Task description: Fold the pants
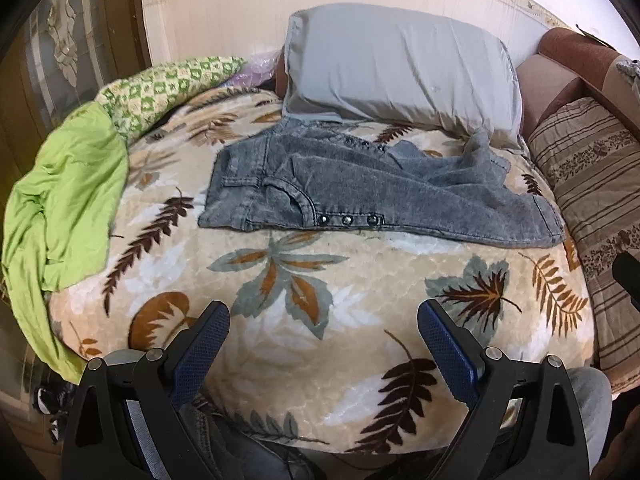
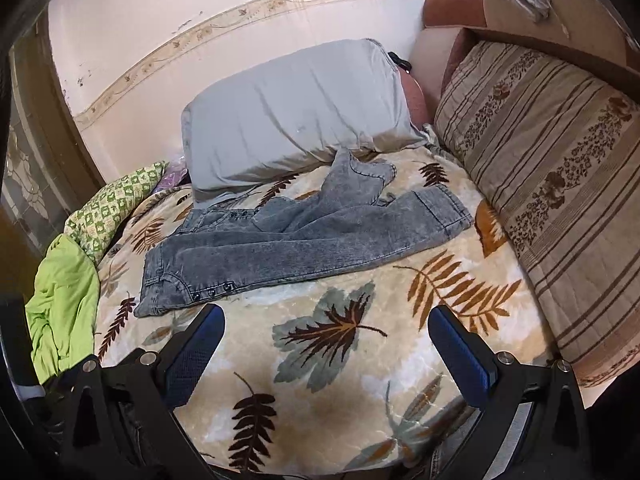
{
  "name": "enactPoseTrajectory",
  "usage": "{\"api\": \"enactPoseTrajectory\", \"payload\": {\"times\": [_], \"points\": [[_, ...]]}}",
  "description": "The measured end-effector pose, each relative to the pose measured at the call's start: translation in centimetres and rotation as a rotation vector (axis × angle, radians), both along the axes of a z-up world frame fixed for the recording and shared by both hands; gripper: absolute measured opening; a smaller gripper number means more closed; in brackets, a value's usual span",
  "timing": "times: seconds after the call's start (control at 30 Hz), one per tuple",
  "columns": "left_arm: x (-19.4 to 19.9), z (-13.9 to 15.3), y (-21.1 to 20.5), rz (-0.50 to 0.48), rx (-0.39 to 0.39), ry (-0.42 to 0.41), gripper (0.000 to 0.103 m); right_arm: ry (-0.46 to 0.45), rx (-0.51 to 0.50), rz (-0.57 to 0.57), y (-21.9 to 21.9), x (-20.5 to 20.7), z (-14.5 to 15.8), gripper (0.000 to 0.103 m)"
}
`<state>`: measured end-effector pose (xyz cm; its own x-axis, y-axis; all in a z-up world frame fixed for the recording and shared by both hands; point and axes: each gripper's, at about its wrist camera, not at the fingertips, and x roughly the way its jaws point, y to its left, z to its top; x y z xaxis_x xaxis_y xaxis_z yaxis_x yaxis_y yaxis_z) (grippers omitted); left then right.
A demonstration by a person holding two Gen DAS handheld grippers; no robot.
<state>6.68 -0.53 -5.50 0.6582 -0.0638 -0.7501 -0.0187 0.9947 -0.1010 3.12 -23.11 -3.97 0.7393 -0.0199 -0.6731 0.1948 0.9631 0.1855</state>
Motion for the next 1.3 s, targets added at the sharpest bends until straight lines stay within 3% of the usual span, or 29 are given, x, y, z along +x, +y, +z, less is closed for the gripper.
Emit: {"api": "enactPoseTrajectory", "payload": {"times": [0.13,0.23,0.27,0.33,0.37,0.53,0.67,0.8,0.9,0.93,1.0,1.07,1.1,1.17,1.3], "points": [[2.8,-1.6,0.5,-0.023,-0.071,0.063,0.096,0.021,0.035,0.016,-0.8,1.7,-1.4,0.102],[6.5,-3.1,1.4,-0.043,-0.199,0.131,0.095,0.085,0.115,0.05,-1.9,4.0,-3.0,0.1],[7.5,-3.8,1.8,-0.041,-0.198,0.164,0.095,0.1,0.13,0.054,-2.5,4.8,-3.6,0.099],[10.7,-5.7,2.6,-0.037,-0.269,0.235,0.095,0.133,0.14,0.042,-3.6,6.7,-4.6,0.098],[11.8,-7.5,3.7,-0.015,-0.224,0.308,0.095,0.144,0.147,0.037,-4.4,7.9,-5.3,0.098],[17.4,-13.0,6.3,0.037,-0.323,0.422,0.091,0.237,0.205,-0.038,-8.3,12.3,-9.6,0.094],[20.9,-16.8,7.8,0.107,-0.42,0.457,0.091,0.301,0.262,-0.099,-11.4,14.4,-12.9,0.093],[23.0,-18.5,8.7,0.16,-0.448,0.444,0.091,0.358,0.342,-0.16,-14.1,16.4,-15.6,0.089],[24.0,-20.2,9.3,0.245,-0.451,0.466,0.091,0.363,0.34,-0.187,-14.9,17.5,-16.4,0.087],[24.3,-20.3,9.3,0.265,-0.454,0.462,0.09,0.356,0.319,-0.194,-14.9,17.8,-16.4,0.084],[24.9,-20.5,9.1,0.318,-0.438,0.444,0.076,0.336,0.273,-0.212,-14.8,19.1,-16.2,0.069],[24.3,-20.5,8.7,0.364,-0.325,0.439,0.034,0.315,0.249,-0.241,-15.2,19.9,-16.5,0.045],[24.4,-20.8,8.6,0.36,-0.295,0.44,0.032,0.308,0.246,-0.247,-15.5,20.3,-16.7,0.036],[23.6,-21.1,8.3,0.35,-0.297,0.453,0.024,0.307,0.25,-0.266,-16.2,20.4,-17.1,0.007],[23.8,-20.1,7.9,0.271,-0.371,0.434,0.015,0.273,0.323,-0.267,-17.6,18.9,-15.9,0.002]]}}
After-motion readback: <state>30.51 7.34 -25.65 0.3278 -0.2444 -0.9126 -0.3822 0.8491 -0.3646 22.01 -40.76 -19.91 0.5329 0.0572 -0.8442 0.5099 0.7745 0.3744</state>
